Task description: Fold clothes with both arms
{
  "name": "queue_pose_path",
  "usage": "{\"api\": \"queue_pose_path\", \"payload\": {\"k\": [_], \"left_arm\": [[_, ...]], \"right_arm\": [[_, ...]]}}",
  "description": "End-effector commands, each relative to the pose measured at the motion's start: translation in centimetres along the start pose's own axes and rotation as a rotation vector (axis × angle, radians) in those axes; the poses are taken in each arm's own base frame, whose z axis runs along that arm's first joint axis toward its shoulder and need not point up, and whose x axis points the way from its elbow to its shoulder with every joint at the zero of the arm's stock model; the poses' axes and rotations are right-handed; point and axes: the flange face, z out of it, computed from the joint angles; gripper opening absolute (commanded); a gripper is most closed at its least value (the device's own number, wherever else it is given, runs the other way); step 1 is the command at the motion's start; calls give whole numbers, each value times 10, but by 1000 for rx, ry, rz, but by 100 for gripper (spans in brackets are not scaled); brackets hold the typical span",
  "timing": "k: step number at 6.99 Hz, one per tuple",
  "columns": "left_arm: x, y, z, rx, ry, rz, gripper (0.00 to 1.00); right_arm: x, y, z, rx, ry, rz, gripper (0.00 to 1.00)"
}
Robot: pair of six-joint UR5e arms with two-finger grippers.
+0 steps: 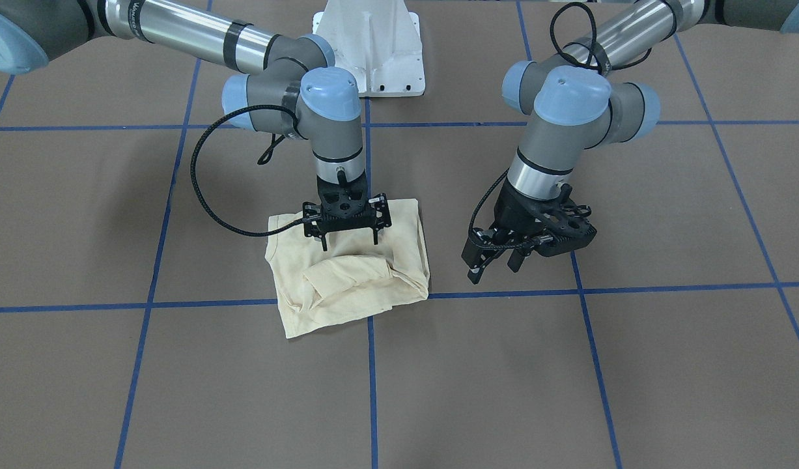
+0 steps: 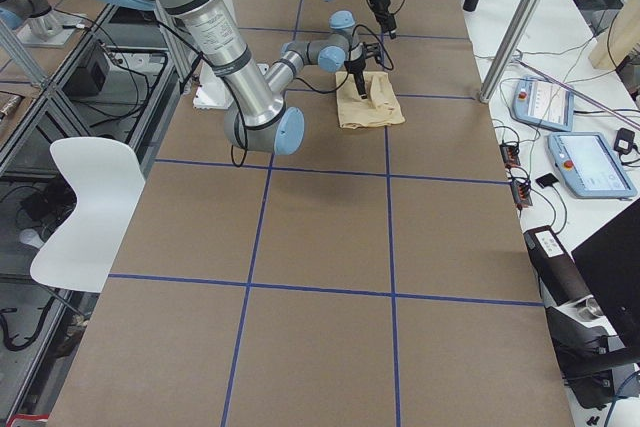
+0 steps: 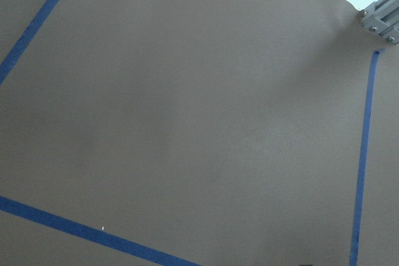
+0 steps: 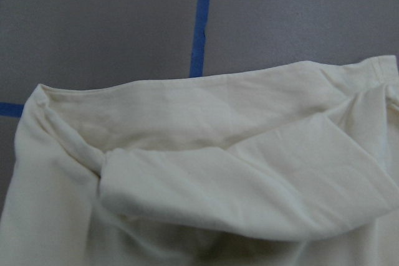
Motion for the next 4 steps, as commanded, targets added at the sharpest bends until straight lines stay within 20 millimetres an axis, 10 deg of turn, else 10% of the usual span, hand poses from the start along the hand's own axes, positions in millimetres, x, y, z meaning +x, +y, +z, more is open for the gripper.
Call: {"api": "queue_pose_path", "payload": {"k": [1, 4], "left_arm": [[0, 0, 0, 0, -1, -1, 87], [0, -1, 0, 1, 1, -1, 87]], "right_arm": [[2, -6, 16, 14, -6, -3, 99], [-8, -57, 22, 70, -8, 10, 99]]}}
